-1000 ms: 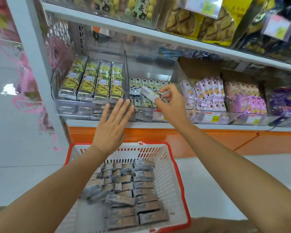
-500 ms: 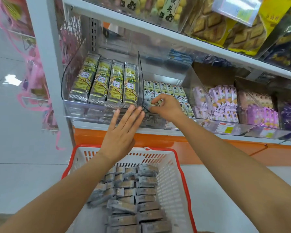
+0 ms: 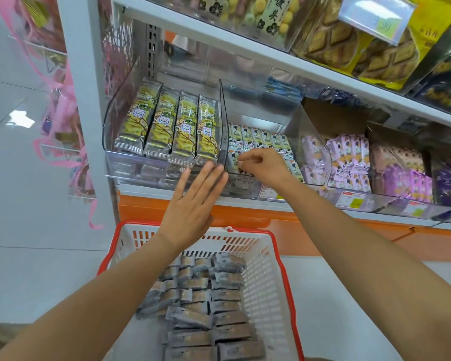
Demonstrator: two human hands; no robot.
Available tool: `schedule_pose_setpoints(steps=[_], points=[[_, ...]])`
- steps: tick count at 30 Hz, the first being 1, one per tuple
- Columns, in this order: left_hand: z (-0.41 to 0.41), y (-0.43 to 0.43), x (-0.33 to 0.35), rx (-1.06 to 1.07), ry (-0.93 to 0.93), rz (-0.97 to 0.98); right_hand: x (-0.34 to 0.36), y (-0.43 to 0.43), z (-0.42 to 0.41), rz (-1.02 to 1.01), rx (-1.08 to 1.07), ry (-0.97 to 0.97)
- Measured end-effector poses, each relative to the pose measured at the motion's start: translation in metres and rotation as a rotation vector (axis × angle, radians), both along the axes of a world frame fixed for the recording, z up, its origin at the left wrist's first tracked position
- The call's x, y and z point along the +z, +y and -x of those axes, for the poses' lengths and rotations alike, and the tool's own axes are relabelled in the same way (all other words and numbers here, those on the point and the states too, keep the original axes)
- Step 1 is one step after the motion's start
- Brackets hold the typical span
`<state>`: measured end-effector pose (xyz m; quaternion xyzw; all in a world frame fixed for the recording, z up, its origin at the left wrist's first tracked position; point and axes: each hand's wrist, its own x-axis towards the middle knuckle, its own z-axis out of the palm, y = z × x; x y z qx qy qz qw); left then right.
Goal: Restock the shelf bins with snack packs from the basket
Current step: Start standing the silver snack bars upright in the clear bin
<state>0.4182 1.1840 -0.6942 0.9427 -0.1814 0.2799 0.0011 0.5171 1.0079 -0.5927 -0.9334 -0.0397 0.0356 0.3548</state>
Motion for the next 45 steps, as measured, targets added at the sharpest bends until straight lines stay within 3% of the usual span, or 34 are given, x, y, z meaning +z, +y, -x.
schedule_pose_setpoints(steps=[6, 10, 17, 21, 27, 32, 39, 45], points=[[0.01, -0.011, -0.011, -0.023, 0.018, 0.002, 0.011, -0.011, 0.038, -0.212, 0.053, -0.351], [0.015, -0.018, -0.023, -0.084, 0.111, -0.009, 0.006, -0.016, 0.075, -0.288, 0.129, -0.394], [0.014, -0.015, -0.06, -0.01, 0.448, -0.095, -0.091, -0.03, 0.124, -0.217, 0.228, -0.149], [0.015, -0.007, -0.084, 0.02, 0.544, -0.151, -0.162, -0.042, 0.136, -0.045, 0.238, 0.107], [0.021, 0.004, -0.113, 0.095, 0.657, -0.314, -0.238, -0.035, 0.15, 0.24, 0.316, 0.333], [0.023, 0.008, -0.127, 0.096, 0.644, -0.276, -0.285, -0.029, 0.166, 0.386, 0.36, 0.565], [0.022, 0.013, -0.148, 0.061, 0.569, -0.205, -0.317, -0.022, 0.182, 0.486, 0.427, 0.578], [0.025, 0.01, -0.157, 0.071, 0.576, -0.219, -0.316, -0.024, 0.181, 0.426, 0.415, 0.469]])
